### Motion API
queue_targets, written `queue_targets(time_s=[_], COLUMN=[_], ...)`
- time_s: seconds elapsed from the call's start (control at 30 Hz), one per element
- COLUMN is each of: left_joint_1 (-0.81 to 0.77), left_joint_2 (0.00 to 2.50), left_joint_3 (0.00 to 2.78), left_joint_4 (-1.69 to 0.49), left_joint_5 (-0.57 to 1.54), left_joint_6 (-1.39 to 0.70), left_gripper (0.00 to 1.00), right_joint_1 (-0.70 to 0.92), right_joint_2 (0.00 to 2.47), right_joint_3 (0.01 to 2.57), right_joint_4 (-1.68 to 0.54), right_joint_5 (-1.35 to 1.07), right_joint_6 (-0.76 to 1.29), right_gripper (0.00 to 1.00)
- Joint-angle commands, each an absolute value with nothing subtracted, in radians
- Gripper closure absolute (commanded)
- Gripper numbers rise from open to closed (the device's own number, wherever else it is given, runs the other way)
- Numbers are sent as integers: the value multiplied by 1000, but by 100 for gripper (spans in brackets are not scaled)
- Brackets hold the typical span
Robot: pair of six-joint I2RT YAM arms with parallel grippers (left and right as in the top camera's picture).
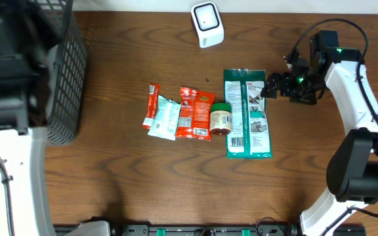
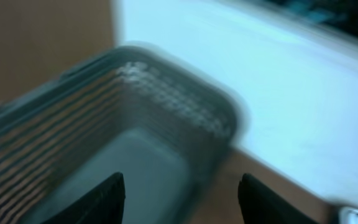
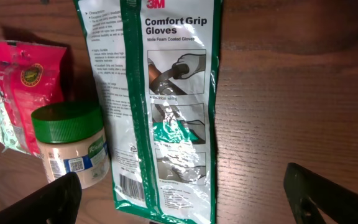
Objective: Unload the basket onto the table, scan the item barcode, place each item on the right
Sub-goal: 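Reach into the basket and grasp the orange Kleenex tissue pack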
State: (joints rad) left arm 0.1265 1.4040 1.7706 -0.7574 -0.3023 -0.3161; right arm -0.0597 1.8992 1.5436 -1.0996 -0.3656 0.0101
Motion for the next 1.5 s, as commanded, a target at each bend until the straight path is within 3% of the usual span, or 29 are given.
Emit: queue_targets(time_s=[0.0,0.2,0.23,0.27,0.6,1.1,1.47], left_joint_1=[251,406,421,430,468,470,481], left_joint_2=[1502,1658,1683,1704,1844,1910,1914], left_joint_3=[1745,1745,1745,1744,1721,1622,1450], left_joint_4=[-841,-965,-974,-988,-1103,-1063,-910], left_joint_5=[-323,-272,-270,-270,-271,-275,-275], left_joint_6=[-456,-515,-528,-550,-814,-900,-901], left_gripper=[40,36,27,26,26,26,26], right_joint_1=[-57,-58,-58,-58,-58,-58,-58], right_joint_2=[1902,1902,1902,1902,1902,1902,1902], right_joint_3=[1556,1556,1556,1556,1556,1556,1556], right_joint_4=[-1099,-1099,-1099,-1099,-1099,-1099,-1099], right_joint_5=[-363,-363,-363,-364,-363,-363,-363], right_joint_6=[-5,-5,-5,-5,-5,-5,-5], right_gripper=[1,1,1,1,1,1,1])
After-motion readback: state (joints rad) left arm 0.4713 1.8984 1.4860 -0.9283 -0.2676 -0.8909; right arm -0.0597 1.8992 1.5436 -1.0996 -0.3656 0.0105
